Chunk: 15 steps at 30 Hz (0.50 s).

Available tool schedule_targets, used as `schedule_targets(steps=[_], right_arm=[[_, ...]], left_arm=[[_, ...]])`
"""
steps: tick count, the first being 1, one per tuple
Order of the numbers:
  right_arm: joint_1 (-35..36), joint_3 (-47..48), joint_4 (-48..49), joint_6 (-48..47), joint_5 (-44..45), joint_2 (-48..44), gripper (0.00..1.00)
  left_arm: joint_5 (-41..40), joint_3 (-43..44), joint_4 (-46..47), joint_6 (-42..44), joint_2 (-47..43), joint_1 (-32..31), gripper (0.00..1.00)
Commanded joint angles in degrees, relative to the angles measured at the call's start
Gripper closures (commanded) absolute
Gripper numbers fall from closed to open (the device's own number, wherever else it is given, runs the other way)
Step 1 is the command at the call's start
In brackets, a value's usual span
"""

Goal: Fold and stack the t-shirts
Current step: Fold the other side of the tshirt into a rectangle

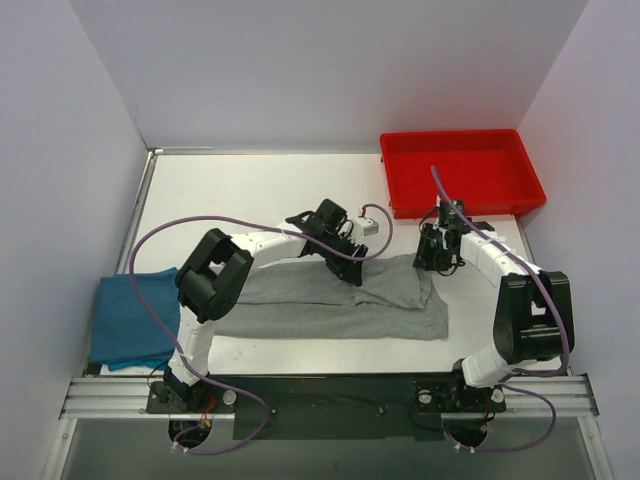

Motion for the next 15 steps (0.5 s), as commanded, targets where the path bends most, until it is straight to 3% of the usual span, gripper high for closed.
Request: schedule_targets(steps=[1, 5, 8, 10, 11, 12, 13, 15], right_arm=[[-0.4, 4.08, -4.98, -1.27, 2.77, -2.9, 0.63], [-0.4, 9.09, -10.25, -2.59, 3.03, -8.35, 0.57], [1.43, 10.94, -14.47, -2.94, 3.91, -10.63, 0.57], [3.97, 9.1, -15.53, -1.9, 4.09, -11.17, 0.62], [4.78, 7.44, -15.45, -1.1, 3.65, -11.26, 0.74], [5.65, 5.95, -14.84, 1.25, 1.56, -11.34, 0.84], [5.84, 2.54, -11.87, 2.93, -0.72, -11.52, 0.98], [5.93, -3.0, -5.47, 7.5, -6.79, -12.13, 1.0]], left_arm=[[0.16, 5.9, -3.43, 0.67, -1.44, 0.6, 0.45], [1.22, 12.41, -7.66, 2.6, -1.8, 0.86, 0.31], [0.43, 15.4, -10.9, 4.27, -1.89, 1.04, 0.3], [-0.36, 15.68, -12.05, 5.67, -1.97, 0.95, 0.29], [-0.36, 15.59, -12.15, 5.94, -2.23, 0.95, 0.29], [0.86, 14.98, -12.32, 6.03, -2.24, 0.78, 0.33], [4.35, 14.63, -12.32, 6.37, -2.41, 0.51, 0.51], [9.98, 13.05, -12.41, 7.95, -2.24, -0.72, 0.71]])
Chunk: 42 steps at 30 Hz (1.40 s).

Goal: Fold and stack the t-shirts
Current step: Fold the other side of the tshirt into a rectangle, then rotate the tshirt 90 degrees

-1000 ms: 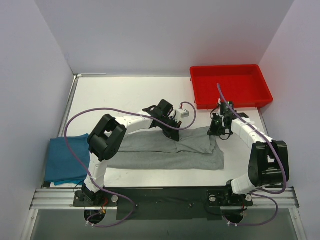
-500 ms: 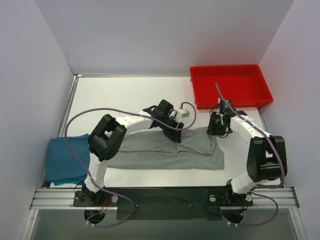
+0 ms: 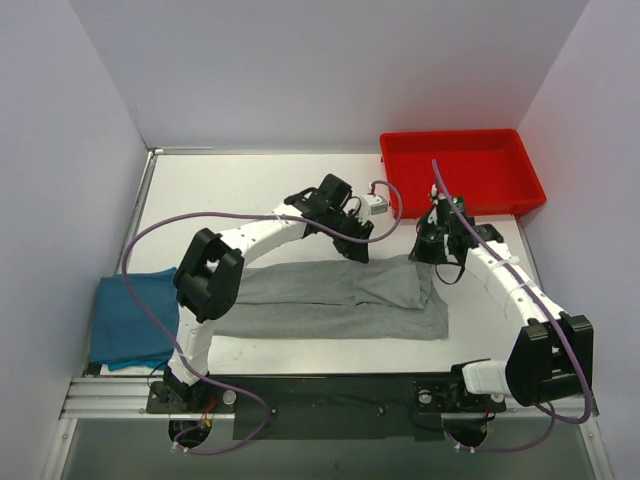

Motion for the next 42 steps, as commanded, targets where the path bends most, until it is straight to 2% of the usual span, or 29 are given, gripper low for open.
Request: schedule_targets(steps=[1, 4, 8, 11, 15, 17, 22, 26, 30, 33, 35, 39, 42], right_arm=[[1.1, -10.65, 4.88, 10.3, -9.84, 0.11, 1.0], [0.4, -16.36, 10.6, 14.54, -10.57, 1.07, 1.0], [-2.5, -19.37, 10.36, 14.38, -7.68, 4.66, 1.0], [-3.65, -19.63, 8.51, 12.71, -4.59, 6.08, 1.0], [-4.53, -18.59, 6.67, 10.86, -3.89, 6.96, 1.0], [-4.53, -17.27, 5.35, 10.34, -3.88, 6.17, 1.0], [-4.27, -9.37, 0.51, 7.52, -3.19, 2.92, 1.0], [-4.44, -3.04, -1.95, 5.41, 3.31, 3.87, 1.0], [-3.92, 2.41, -5.2, 2.52, 9.46, 12.57, 1.0], [-0.5, 4.88, -6.43, -0.65, 14.12, 18.8, 1.0], [1.79, 6.73, -7.58, -2.58, 16.94, 21.44, 1.0], [4.26, 11.99, -11.0, -6.36, 21.24, 27.69, 1.0], [6.19, 16.56, -15.12, -10.04, 22.31, 35.75, 1.0]], left_arm=[[11.7, -2.84, -1.64, 4.96, -1.63, -2.38, 0.74], [9.1, -9.34, 5.38, 4.62, -0.92, -3.61, 0.82], [0.68, -8.93, 7.33, 5.07, 1.53, -4.14, 0.87], [-8.02, -7.43, 6.28, 5.75, 4.61, -4.14, 0.93], [-8.85, -7.61, 3.65, 7.79, 4.88, -3.97, 0.93], [-6.56, -6.12, 1.03, 8.4, 4.18, -3.62, 0.91], [5.37, 2.66, -7.94, 12.61, 1.02, -3.88, 0.65], [8.48, 7.86, -13.49, 13.5, -1.52, -1.69, 0.63], [1.99, 4.27, -17.71, 17.1, -5.39, 7.6, 0.65], [-7.21, -1.27, -21.31, 22.53, -8.29, 15.0, 0.65], [-13.36, -5.48, -21.23, 25.78, -10.66, 19.66, 0.65], [-19.8, -13.31, -21.05, 30.71, -15.23, 28.1, 0.67], [-25.87, -21.19, -17.99, 33.62, -16.56, 33.63, 0.68]])
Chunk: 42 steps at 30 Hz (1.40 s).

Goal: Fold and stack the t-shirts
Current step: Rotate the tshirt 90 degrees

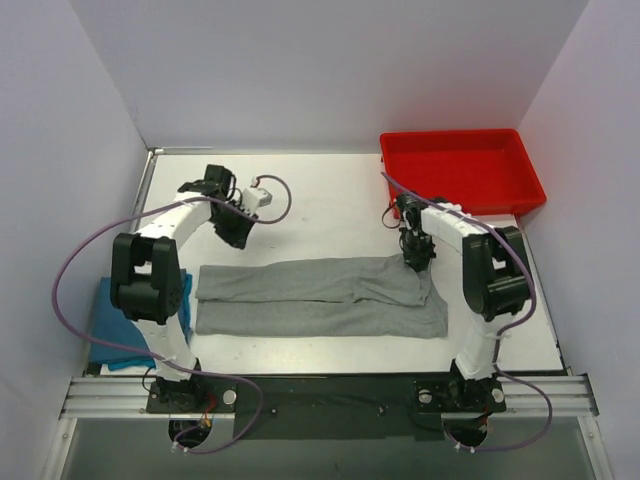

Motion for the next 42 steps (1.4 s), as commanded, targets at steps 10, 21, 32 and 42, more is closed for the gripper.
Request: schedule_targets(steps=[10, 21, 32, 42], right_arm=[[9.99, 34.66, -15.65, -11.53, 4.75, 24.31, 1.0], [9.65, 74.05, -21.99, -7.76, -6.12, 43.4, 1.0], [8.33, 64.96, -6.79, -0.63, -9.93, 27.88, 0.82], [2.28, 23.46, -1.96, 3.49, -3.78, -0.69, 0.6]], left_arm=[[-11.65, -27.26, -2.54, 19.5, -13.68, 5.49, 0.69], [-2.16, -33.43, -21.36, 31.45, -22.65, 4.26, 0.68], [-0.73, -27.55, -25.94, 34.09, -23.26, 3.82, 0.6], [-4.53, -21.31, -19.81, 29.97, -23.7, 3.64, 0.46]])
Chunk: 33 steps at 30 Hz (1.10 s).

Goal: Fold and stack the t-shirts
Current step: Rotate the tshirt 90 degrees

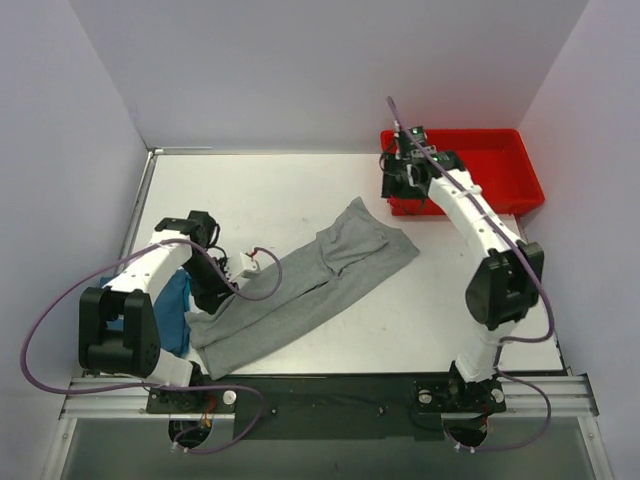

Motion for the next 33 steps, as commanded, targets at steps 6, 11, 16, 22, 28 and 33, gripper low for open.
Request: schedule_targets(steps=[6, 11, 16, 22, 28, 33], right_arm=[[-8.66, -29.17, 6.27, 7.07, 1.21, -9.5, 0.6], [-11.92, -38.04, 14.1, 9.45, -3.72, -12.06, 0.58], [-13.68, -43.15, 18.77, 12.79, -6.27, -11.88, 0.58], [-14.03, -45.09, 24.49, 17.8, -9.18, -9.87, 0.6], [-13.95, -44.48, 25.45, 21.67, -8.47, -8.02, 0.63], [-13.95, -42.73, 24.49, 22.81, -8.21, -6.18, 0.74]], left_arm=[[8.4, 13.24, 17.59, -18.07, 2.49, -2.86, 0.37], [16.4, 35.98, 24.21, -38.34, 19.94, -8.91, 0.37], [18.25, 51.14, 36.05, -52.52, 34.22, -15.34, 0.34], [14.57, 64.95, 44.6, -61.4, 48.89, -21.93, 0.25], [8.17, 80.24, 42.32, -64.77, 62.69, -24.83, 0.23], [3.15, 80.17, 41.8, -63.01, 65.34, -25.63, 0.24]])
